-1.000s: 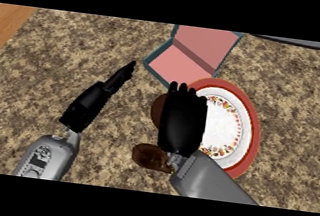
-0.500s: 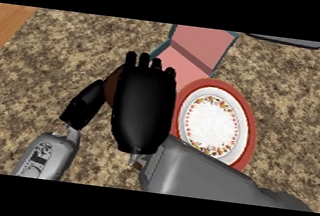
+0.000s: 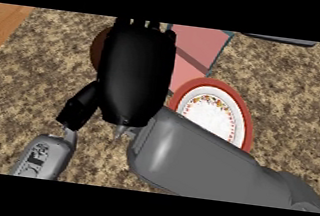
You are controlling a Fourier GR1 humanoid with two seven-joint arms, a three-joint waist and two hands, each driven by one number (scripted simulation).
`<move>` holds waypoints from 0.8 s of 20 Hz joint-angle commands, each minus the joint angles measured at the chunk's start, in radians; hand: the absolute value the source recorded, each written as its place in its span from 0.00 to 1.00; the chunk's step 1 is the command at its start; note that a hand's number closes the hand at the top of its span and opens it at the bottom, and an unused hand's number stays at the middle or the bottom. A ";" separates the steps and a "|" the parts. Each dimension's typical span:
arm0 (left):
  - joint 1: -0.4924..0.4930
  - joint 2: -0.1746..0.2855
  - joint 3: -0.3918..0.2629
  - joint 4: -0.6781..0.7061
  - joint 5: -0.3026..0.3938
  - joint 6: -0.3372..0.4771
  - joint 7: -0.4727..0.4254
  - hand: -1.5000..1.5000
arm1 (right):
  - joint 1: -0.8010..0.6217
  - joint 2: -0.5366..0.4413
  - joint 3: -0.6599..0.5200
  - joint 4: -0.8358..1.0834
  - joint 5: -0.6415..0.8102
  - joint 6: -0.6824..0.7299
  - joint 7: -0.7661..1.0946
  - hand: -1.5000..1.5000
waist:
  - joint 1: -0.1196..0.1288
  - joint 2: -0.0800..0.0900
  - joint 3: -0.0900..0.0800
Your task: Pick the cupcake from the plate and place it in the cardboard box
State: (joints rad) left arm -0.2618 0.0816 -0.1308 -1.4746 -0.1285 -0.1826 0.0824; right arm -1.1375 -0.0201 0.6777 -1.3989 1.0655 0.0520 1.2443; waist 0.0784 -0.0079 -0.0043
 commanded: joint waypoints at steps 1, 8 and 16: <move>0.007 0.000 -0.004 -0.015 -0.002 -0.001 0.012 0.50 | -0.103 0.019 -0.049 0.056 0.003 0.003 0.243 1.00 | -0.014 -0.001 0.001; 0.014 0.015 0.014 -0.028 0.005 -0.005 -0.004 0.50 | -0.205 0.019 -0.130 0.209 -0.044 -0.057 0.243 1.00 | -0.005 0.009 0.001; 0.006 -0.009 0.006 -0.035 -0.009 0.019 0.030 0.50 | -0.260 0.019 -0.221 0.386 -0.034 -0.161 0.164 1.00 | -0.023 0.012 0.002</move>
State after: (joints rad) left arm -0.2586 0.0805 -0.1203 -1.4908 -0.1314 -0.1744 0.0859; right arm -1.3642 -0.0161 0.4854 -1.0916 1.0273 -0.0275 1.2137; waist 0.0598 0.0047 -0.0029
